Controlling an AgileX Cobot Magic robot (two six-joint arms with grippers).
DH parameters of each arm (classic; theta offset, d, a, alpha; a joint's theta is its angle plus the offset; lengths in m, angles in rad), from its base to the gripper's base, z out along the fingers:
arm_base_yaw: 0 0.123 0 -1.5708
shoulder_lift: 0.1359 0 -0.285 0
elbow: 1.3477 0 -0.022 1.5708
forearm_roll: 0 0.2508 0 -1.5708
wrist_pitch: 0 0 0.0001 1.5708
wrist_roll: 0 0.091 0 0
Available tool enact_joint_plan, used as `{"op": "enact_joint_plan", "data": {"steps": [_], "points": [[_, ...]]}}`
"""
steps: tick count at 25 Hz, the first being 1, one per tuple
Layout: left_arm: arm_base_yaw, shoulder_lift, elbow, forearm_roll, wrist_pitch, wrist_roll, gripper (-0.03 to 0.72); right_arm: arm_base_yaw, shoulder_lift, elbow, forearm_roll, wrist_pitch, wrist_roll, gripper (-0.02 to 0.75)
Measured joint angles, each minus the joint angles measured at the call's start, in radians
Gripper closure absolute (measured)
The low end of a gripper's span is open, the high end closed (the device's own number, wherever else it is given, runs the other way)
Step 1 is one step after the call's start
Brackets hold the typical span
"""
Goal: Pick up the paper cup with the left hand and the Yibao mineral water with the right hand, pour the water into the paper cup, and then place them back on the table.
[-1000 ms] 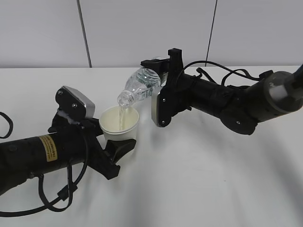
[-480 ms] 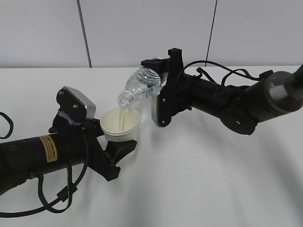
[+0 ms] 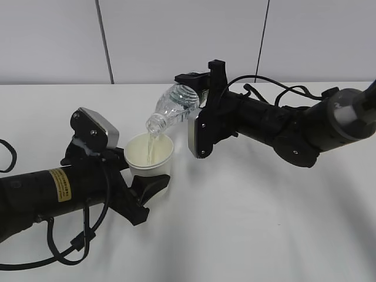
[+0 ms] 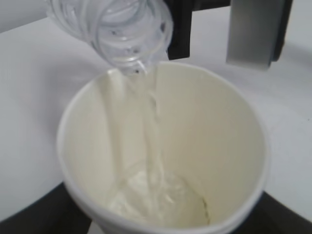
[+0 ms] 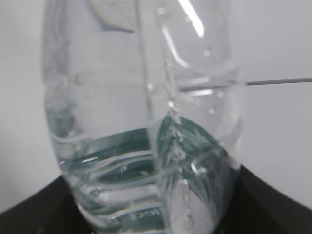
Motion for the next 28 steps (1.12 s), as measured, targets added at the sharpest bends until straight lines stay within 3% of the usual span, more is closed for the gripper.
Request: {"op": "enact_joint_plan", "data": {"steps": [28], "points": [[0.0,0.0,0.0,0.001,0.0,0.0,0.234,0.0,0.0,0.0,0.0,-0.006,-0.016,0.265]]}}
